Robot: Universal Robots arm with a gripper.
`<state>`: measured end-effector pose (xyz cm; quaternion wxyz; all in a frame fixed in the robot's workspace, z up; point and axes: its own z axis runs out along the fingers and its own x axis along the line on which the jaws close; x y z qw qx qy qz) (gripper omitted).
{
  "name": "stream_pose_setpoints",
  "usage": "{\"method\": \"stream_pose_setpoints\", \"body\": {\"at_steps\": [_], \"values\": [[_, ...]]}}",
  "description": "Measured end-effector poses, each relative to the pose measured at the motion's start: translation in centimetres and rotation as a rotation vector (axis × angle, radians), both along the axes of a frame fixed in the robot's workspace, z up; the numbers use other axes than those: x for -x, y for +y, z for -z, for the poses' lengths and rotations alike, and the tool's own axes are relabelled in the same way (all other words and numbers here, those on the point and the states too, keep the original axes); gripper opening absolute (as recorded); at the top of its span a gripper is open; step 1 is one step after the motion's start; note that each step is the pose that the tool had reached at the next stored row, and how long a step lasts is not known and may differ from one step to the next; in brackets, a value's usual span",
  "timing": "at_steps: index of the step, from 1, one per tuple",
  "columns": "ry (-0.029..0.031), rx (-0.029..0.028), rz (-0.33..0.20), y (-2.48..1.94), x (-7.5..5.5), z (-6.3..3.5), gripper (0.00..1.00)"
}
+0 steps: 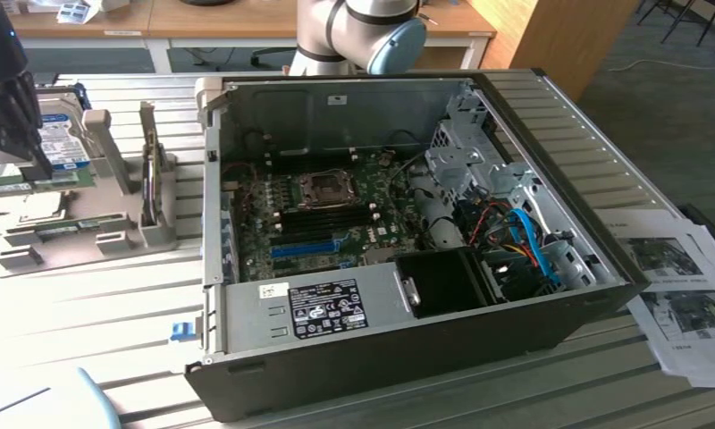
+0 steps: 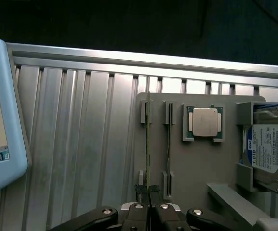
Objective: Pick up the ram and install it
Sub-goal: 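Pick up the ram and move it above insertion slot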
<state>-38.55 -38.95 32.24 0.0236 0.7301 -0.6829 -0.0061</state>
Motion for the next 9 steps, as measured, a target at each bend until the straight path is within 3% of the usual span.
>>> {"method": "stream_pose_setpoints", "body": {"at_steps": [9], "values": [[0.0035, 0.0007, 0.0, 0.0, -0.1, -1.43, 0.11]]}}
